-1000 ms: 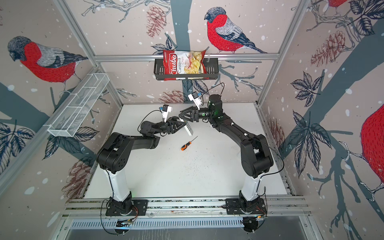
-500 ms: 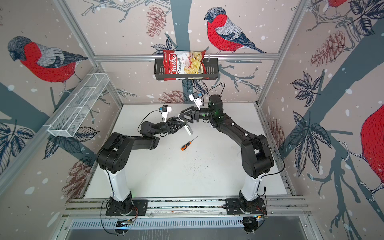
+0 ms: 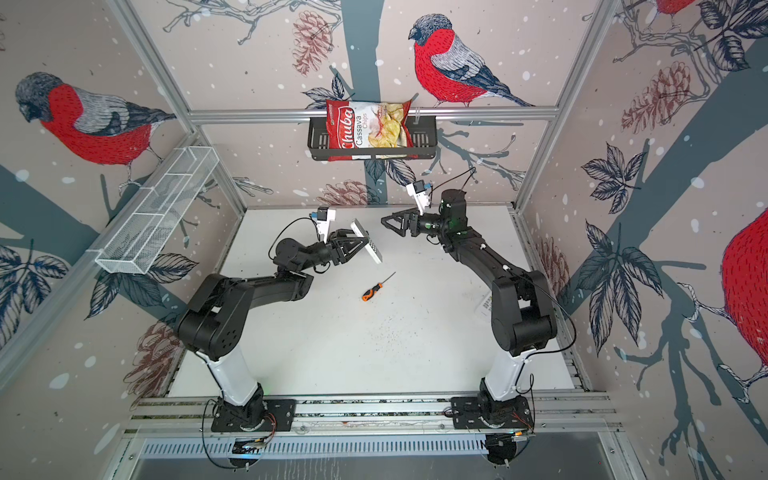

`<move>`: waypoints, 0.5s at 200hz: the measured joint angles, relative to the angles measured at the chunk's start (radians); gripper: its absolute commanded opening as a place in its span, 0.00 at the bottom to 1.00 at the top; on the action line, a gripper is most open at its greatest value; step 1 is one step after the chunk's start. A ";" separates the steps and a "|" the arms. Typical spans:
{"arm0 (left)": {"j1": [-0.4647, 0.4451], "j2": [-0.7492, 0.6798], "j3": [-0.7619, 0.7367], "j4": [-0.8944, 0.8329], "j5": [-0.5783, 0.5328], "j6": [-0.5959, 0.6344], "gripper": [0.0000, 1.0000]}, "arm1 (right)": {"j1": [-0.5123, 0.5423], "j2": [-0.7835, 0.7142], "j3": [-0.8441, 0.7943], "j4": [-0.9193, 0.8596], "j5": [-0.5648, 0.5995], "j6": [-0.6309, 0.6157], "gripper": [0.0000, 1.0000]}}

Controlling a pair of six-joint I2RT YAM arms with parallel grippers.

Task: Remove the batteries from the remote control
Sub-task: 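Open the right gripper and draw it back while the left gripper lowers the remote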

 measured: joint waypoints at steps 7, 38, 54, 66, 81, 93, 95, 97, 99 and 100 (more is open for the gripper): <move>0.000 -0.020 -0.006 -0.062 -0.026 0.030 0.45 | 0.000 -0.011 -0.013 -0.011 0.023 -0.001 0.92; 0.000 -0.106 -0.050 -0.317 -0.156 0.129 0.45 | -0.003 -0.072 -0.077 -0.046 0.138 -0.008 0.92; 0.000 -0.162 -0.078 -0.432 -0.224 0.165 0.45 | -0.003 -0.095 -0.109 -0.056 0.201 -0.008 0.91; 0.000 -0.207 -0.093 -0.518 -0.276 0.191 0.44 | -0.003 -0.106 -0.129 -0.066 0.235 -0.008 0.90; 0.000 -0.261 -0.097 -0.642 -0.347 0.224 0.44 | -0.002 -0.110 -0.143 -0.079 0.278 -0.007 0.90; 0.000 -0.299 -0.086 -0.756 -0.409 0.254 0.44 | 0.002 -0.111 -0.151 -0.097 0.313 -0.007 0.90; 0.000 -0.303 -0.082 -0.778 -0.420 0.261 0.44 | 0.003 -0.111 -0.152 -0.101 0.319 -0.007 0.90; 0.000 -0.307 -0.077 -0.797 -0.427 0.266 0.44 | 0.003 -0.111 -0.153 -0.106 0.323 -0.008 0.90; 0.000 -0.311 -0.072 -0.817 -0.439 0.271 0.44 | 0.003 -0.111 -0.153 -0.111 0.327 -0.008 0.90; 0.000 -0.312 -0.070 -0.825 -0.444 0.273 0.44 | 0.004 -0.111 -0.153 -0.113 0.329 -0.008 0.90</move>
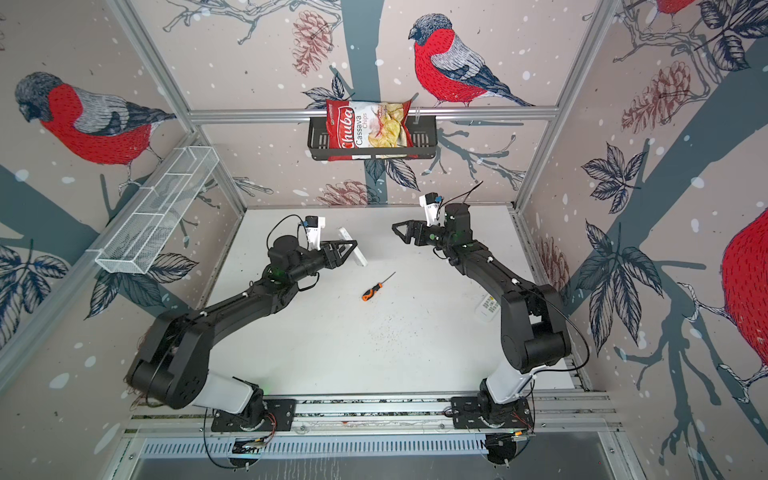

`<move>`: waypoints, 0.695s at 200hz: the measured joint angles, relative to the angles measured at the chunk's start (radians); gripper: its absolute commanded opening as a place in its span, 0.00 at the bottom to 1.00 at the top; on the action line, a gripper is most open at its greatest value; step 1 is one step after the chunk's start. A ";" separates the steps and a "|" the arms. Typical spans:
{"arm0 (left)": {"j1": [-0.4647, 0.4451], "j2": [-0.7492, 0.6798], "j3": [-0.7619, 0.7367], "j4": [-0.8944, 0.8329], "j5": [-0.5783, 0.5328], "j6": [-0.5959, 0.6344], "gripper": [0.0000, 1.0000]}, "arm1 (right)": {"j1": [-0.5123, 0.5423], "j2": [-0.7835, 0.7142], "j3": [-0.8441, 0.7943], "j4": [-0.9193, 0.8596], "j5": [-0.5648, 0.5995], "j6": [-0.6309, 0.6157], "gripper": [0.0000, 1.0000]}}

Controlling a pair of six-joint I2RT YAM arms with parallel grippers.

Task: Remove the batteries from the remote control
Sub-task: 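Open the right gripper and draw it back while the left gripper lowers the remote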

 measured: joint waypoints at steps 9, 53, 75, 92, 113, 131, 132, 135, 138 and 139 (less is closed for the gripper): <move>0.000 -0.009 0.027 -0.087 -0.036 0.024 0.44 | 0.005 0.000 -0.002 -0.016 0.017 -0.001 0.90; 0.001 -0.013 0.201 -0.545 -0.192 0.128 0.44 | 0.038 0.028 0.068 -0.153 0.038 -0.051 0.88; 0.006 0.018 0.316 -0.721 -0.262 0.172 0.44 | 0.040 0.028 0.074 -0.193 0.037 -0.053 0.88; 0.008 0.063 0.388 -0.841 -0.306 0.188 0.44 | 0.042 0.026 0.076 -0.222 0.038 -0.060 0.86; 0.011 0.144 0.475 -0.982 -0.339 0.204 0.43 | 0.051 0.024 0.083 -0.244 0.042 -0.070 0.86; 0.019 0.227 0.557 -1.093 -0.367 0.220 0.43 | 0.060 0.026 0.093 -0.264 0.050 -0.077 0.86; 0.020 0.231 0.561 -1.100 -0.367 0.222 0.43 | 0.061 0.026 0.094 -0.264 0.051 -0.077 0.86; 0.022 0.241 0.569 -1.114 -0.372 0.224 0.43 | 0.062 0.027 0.096 -0.267 0.054 -0.078 0.86; 0.024 0.249 0.576 -1.128 -0.378 0.224 0.43 | 0.063 0.029 0.098 -0.269 0.057 -0.079 0.86; 0.025 0.252 0.578 -1.134 -0.381 0.224 0.43 | 0.064 0.030 0.099 -0.270 0.058 -0.079 0.86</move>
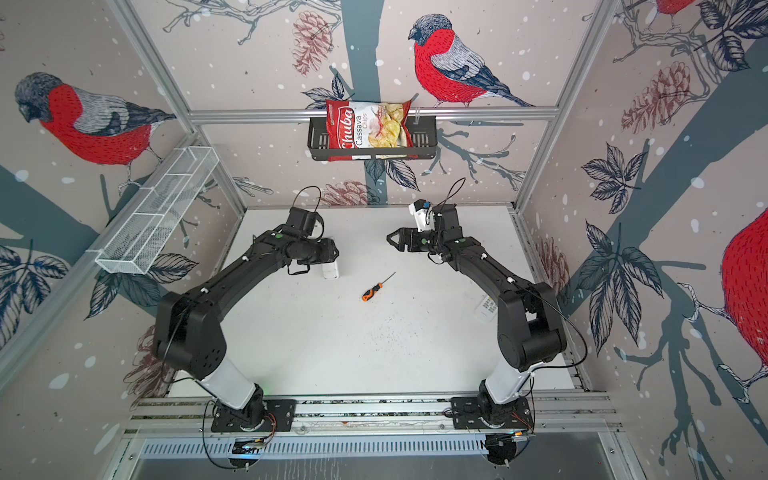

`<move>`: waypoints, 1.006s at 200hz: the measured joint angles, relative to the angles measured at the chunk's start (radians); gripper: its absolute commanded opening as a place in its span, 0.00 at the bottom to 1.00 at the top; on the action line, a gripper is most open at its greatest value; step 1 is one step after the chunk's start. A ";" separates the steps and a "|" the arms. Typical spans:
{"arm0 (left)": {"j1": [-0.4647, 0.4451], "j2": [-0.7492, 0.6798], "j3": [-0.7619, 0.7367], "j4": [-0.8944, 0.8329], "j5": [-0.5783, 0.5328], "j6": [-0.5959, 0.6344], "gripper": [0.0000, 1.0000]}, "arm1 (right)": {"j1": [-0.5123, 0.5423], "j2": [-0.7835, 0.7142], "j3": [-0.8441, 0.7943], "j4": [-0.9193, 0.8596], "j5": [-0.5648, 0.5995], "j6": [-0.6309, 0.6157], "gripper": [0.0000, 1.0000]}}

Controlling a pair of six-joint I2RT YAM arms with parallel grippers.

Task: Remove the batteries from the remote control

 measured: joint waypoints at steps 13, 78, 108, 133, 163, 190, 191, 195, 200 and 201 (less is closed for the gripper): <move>0.009 0.026 0.021 -0.056 -0.011 0.002 0.43 | 0.000 0.013 0.006 -0.005 0.011 -0.003 0.86; 0.029 0.161 0.085 -0.150 -0.034 0.026 0.43 | 0.000 0.053 0.010 -0.026 0.071 -0.004 0.85; 0.031 0.228 0.092 -0.149 -0.030 0.026 0.45 | 0.000 0.060 0.010 -0.028 0.088 -0.004 0.85; 0.039 0.265 0.105 -0.141 -0.030 0.025 0.49 | 0.001 0.067 0.010 -0.029 0.099 -0.004 0.85; 0.041 0.317 0.146 -0.138 -0.025 0.023 0.50 | 0.001 0.085 0.011 -0.029 0.108 -0.014 0.84; 0.042 0.364 0.188 -0.139 -0.022 0.023 0.50 | 0.001 0.102 0.021 -0.037 0.112 -0.018 0.84; 0.042 0.365 0.189 -0.140 -0.022 0.023 0.50 | 0.001 0.102 0.021 -0.037 0.112 -0.018 0.84; 0.043 0.370 0.193 -0.140 -0.021 0.023 0.50 | 0.001 0.105 0.022 -0.038 0.113 -0.018 0.84; 0.043 0.377 0.198 -0.141 -0.017 0.023 0.50 | 0.001 0.108 0.023 -0.039 0.115 -0.018 0.84; 0.043 0.378 0.199 -0.141 -0.017 0.023 0.50 | 0.001 0.108 0.023 -0.039 0.115 -0.018 0.84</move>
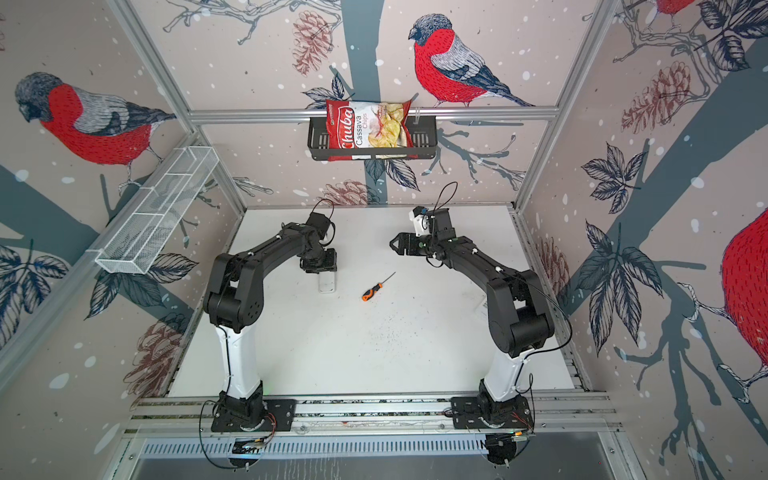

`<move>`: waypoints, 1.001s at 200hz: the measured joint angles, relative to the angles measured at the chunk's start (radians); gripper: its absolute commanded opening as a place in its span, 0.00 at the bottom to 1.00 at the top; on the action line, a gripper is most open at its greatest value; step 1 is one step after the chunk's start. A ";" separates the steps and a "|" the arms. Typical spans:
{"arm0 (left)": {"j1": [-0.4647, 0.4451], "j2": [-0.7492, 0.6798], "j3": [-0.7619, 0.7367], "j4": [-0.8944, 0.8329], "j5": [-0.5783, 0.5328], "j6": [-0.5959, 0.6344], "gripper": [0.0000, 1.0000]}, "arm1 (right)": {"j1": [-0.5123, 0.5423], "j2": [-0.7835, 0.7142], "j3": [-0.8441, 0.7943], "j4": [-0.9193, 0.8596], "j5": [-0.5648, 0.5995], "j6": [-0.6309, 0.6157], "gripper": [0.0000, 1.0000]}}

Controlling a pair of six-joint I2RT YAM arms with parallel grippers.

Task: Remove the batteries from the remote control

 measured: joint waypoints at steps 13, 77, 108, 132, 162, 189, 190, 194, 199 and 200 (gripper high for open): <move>0.002 0.017 0.012 -0.003 0.000 0.000 0.51 | 0.000 0.006 0.003 -0.007 0.001 0.000 0.84; 0.004 0.060 0.033 -0.006 0.005 0.000 0.61 | 0.000 0.008 0.005 -0.013 0.015 -0.003 0.84; 0.004 0.066 0.026 0.003 0.006 0.001 0.68 | 0.000 0.008 0.005 -0.013 0.019 -0.003 0.83; 0.004 0.058 0.009 0.023 0.008 0.002 0.78 | 0.000 0.008 0.005 -0.013 0.019 -0.004 0.83; 0.004 0.026 -0.039 0.060 0.010 0.002 0.92 | 0.000 0.008 0.005 -0.014 0.027 -0.004 0.83; 0.005 -0.041 -0.136 0.094 0.033 0.000 0.93 | 0.000 0.008 0.005 -0.015 0.039 -0.004 0.83; 0.005 -0.045 -0.142 0.096 0.034 -0.001 0.93 | 0.000 0.008 0.005 -0.016 0.039 -0.004 0.83; 0.005 -0.055 -0.155 0.101 0.039 -0.001 0.94 | 0.000 0.008 0.005 -0.016 0.041 -0.004 0.83; 0.005 -0.069 -0.177 0.109 0.045 -0.002 0.94 | 0.000 0.008 0.005 -0.017 0.042 -0.004 0.83; 0.004 -0.071 -0.180 0.111 0.045 -0.002 0.94 | 0.000 0.008 0.005 -0.017 0.042 -0.004 0.83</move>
